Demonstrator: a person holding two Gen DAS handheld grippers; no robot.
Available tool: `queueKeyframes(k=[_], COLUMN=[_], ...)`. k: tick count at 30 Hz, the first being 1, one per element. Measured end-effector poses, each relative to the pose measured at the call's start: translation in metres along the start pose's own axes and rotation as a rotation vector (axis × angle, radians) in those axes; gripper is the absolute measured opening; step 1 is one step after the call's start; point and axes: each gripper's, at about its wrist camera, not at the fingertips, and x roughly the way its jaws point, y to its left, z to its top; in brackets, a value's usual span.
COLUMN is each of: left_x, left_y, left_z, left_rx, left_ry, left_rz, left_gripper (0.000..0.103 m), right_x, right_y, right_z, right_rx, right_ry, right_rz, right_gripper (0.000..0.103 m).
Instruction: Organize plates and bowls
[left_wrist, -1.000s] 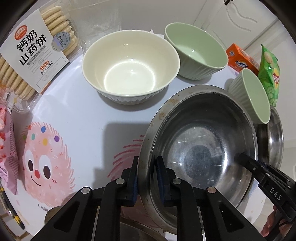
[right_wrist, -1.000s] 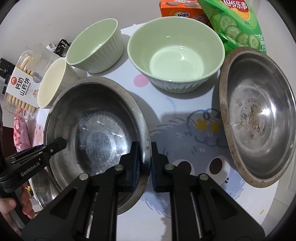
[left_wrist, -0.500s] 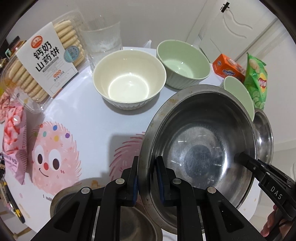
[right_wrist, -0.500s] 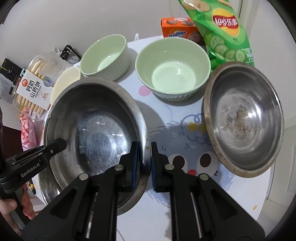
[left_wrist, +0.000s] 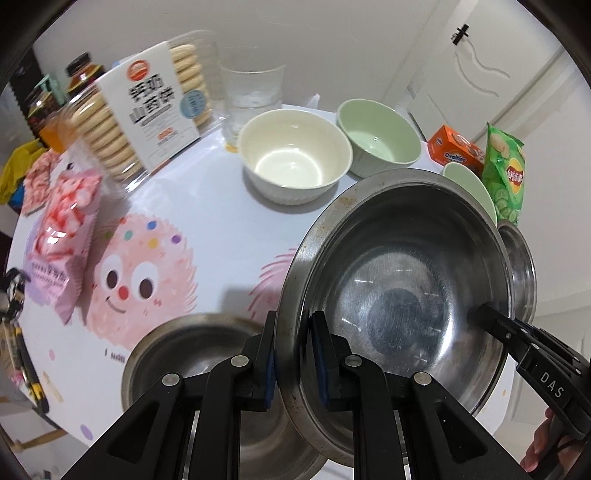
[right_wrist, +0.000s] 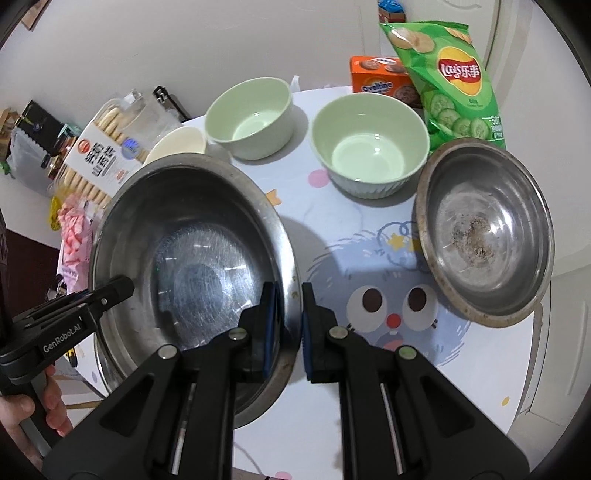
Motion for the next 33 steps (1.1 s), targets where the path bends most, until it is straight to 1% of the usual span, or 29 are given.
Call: queueKeyframes(k=[7,22,28,33], left_x=[-0.012,-0.029,-0.027,-0.020], left_y=[0.031,0.100,0.121,0.133], left_z=[-0.018,-0.059,-0.077,-0.090], left_rx=[-0.056,-0.162,-0.208,-0.245], left_ry=[-0.014,-0.027,-0.018,0.015], left_rz=[0.010,0.051,0.059,0.067], left_gripper=[0.017,0.017,0.017,0.017], right_x=[0.001,0.017,0.026,0.036], right_y=[0.026,0.095,0.116,0.126], right_z=[-0.008,-0.029,-0.042,-0.053], right_rx=[-0.056,-0.204,-0.254,-0.280], right_ry=[0.004,0.055,0.080,0.105], right_rz=[0.025,0.066,0.066,0.057], right_gripper=[0.014,0.014,0.014,0.014])
